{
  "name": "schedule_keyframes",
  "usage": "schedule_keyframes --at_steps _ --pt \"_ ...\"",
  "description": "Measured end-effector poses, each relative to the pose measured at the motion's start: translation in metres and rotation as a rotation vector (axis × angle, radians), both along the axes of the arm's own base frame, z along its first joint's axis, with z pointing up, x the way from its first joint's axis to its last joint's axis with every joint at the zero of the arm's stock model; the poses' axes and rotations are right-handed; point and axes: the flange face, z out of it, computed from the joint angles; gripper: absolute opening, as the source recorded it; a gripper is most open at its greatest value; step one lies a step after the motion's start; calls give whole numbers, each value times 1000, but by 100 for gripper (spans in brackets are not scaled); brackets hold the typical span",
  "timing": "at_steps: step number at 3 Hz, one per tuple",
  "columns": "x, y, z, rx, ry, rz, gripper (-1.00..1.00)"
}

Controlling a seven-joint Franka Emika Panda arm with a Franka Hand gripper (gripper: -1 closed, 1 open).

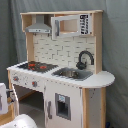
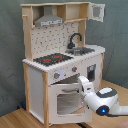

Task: Play with the kitchen

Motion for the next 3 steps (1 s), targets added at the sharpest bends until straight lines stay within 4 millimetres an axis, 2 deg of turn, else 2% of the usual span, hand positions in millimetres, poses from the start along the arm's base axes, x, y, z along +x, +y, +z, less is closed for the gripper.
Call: schedule_keyframes --at_steps 1,2,3 --pt "-6 -2 7 -18 -7 -27 100" --pt "-34 15 21 -50 -8 -11 100" --pt "-42 17 63 -57 -19 -14 100"
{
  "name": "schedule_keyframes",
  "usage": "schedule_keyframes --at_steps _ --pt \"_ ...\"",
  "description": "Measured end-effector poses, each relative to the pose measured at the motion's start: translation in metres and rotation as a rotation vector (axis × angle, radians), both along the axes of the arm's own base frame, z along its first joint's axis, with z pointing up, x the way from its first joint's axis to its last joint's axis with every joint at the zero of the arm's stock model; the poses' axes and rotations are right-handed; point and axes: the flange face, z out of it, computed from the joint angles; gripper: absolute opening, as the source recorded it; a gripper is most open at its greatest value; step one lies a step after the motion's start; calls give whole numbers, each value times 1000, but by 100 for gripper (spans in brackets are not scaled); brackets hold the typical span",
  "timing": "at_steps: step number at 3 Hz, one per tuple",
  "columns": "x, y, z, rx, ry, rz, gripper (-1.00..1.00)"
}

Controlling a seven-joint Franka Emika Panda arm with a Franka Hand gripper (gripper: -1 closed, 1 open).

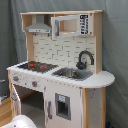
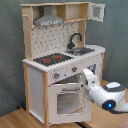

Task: Play with the kitchen

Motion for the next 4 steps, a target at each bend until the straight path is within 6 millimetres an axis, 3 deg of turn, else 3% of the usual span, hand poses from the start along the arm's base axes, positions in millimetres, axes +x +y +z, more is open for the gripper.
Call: schedule_keyframes --at_steps 4 --pt "7 -26 142 -74 16 -55 100"
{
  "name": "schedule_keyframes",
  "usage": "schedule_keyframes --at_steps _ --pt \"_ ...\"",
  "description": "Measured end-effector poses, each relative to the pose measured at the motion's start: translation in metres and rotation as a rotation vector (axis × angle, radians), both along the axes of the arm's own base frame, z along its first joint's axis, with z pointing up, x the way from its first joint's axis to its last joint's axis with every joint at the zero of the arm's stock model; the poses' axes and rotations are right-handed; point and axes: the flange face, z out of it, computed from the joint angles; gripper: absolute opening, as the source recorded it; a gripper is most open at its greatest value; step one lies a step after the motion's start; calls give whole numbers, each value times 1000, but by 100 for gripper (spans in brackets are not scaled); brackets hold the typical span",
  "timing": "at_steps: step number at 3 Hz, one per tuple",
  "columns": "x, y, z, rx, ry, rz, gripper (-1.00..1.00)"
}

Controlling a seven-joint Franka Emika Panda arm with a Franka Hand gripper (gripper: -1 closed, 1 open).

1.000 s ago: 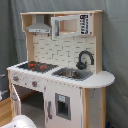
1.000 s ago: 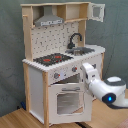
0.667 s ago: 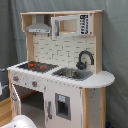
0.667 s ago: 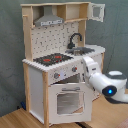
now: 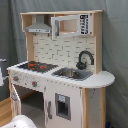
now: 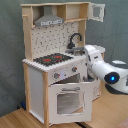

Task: Play with the kitchen

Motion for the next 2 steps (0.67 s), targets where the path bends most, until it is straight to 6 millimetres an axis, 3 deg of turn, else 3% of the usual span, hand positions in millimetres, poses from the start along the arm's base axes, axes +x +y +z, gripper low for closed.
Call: schedule_keyframes --at_steps 2 --pt "-5 -23 37 -130 95 -25 100"
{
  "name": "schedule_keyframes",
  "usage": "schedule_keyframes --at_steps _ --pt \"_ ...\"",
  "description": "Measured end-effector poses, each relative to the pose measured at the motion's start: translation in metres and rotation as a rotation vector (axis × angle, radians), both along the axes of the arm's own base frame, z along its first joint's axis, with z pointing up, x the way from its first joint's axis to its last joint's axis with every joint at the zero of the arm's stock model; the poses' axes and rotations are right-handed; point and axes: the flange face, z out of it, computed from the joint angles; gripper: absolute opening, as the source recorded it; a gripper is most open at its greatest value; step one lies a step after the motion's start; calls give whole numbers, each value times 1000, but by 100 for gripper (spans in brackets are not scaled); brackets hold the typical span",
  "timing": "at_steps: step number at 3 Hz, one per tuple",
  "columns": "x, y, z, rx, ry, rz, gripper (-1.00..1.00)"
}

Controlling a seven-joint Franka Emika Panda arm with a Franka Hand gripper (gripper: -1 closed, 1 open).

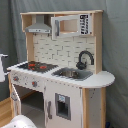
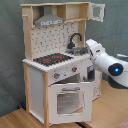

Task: Play with the kitchen

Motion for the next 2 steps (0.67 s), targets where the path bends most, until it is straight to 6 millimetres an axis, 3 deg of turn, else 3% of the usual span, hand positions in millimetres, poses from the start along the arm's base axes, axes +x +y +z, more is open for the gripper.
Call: schedule_keyframes --at_steps 2 --pt "4 -24 11 -77 125 -10 100"
